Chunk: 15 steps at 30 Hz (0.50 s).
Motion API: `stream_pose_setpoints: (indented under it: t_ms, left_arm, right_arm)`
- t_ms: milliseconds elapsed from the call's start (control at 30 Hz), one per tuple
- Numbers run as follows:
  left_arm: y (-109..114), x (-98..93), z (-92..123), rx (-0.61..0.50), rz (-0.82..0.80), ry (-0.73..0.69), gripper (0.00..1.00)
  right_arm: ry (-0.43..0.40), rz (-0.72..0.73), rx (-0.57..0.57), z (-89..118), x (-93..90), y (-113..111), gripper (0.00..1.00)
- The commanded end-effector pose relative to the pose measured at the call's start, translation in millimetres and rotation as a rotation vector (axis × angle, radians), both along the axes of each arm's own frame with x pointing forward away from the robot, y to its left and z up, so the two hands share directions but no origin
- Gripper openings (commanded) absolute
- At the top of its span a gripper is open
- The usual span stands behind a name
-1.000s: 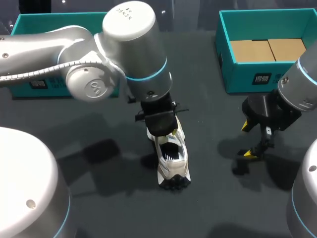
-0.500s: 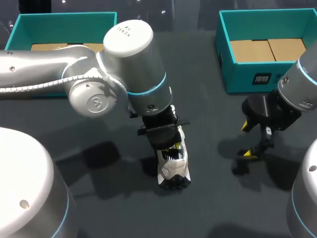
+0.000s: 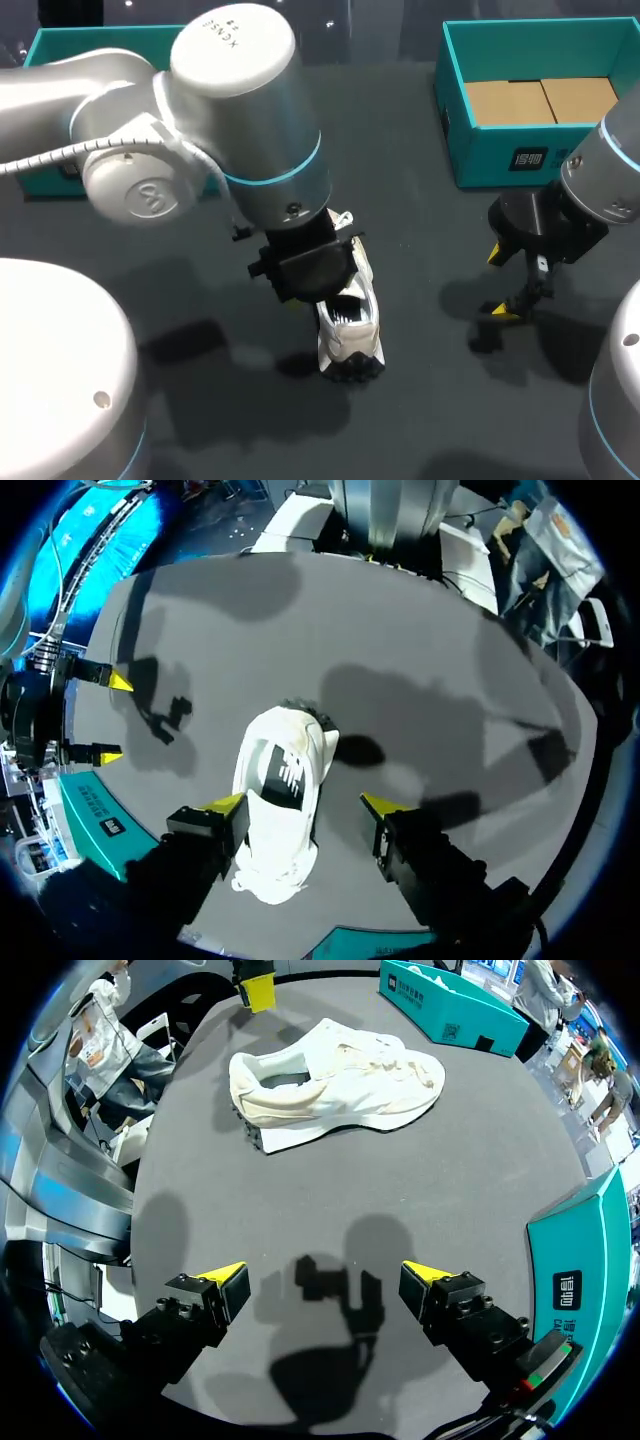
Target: Take the shoe out of the shoebox, open the shoe tongue, remove and reinsert the insole, then place the shoe into the shoebox
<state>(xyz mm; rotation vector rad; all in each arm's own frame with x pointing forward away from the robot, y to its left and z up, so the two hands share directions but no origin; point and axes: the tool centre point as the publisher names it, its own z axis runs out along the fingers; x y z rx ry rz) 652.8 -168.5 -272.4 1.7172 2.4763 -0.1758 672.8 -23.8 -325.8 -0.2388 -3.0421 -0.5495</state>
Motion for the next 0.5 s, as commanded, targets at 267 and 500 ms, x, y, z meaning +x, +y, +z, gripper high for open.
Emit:
stream_pose_setpoints:
  t_ms: [267,500]
  left_arm:
    - [-4.6,-3.4,12.2,0.033,0.096,0.036,1.0]
    - [-5.0,-8.2,5.1,0.296,0.763,0.178,1.0]
  right_arm:
    - [-0.003,-0.001,-0.002,-0.3,-1.4,0.0,1.0]
    - [-0.003,-0.001,-0.002,-0.3,-1.4,0.0,1.0]
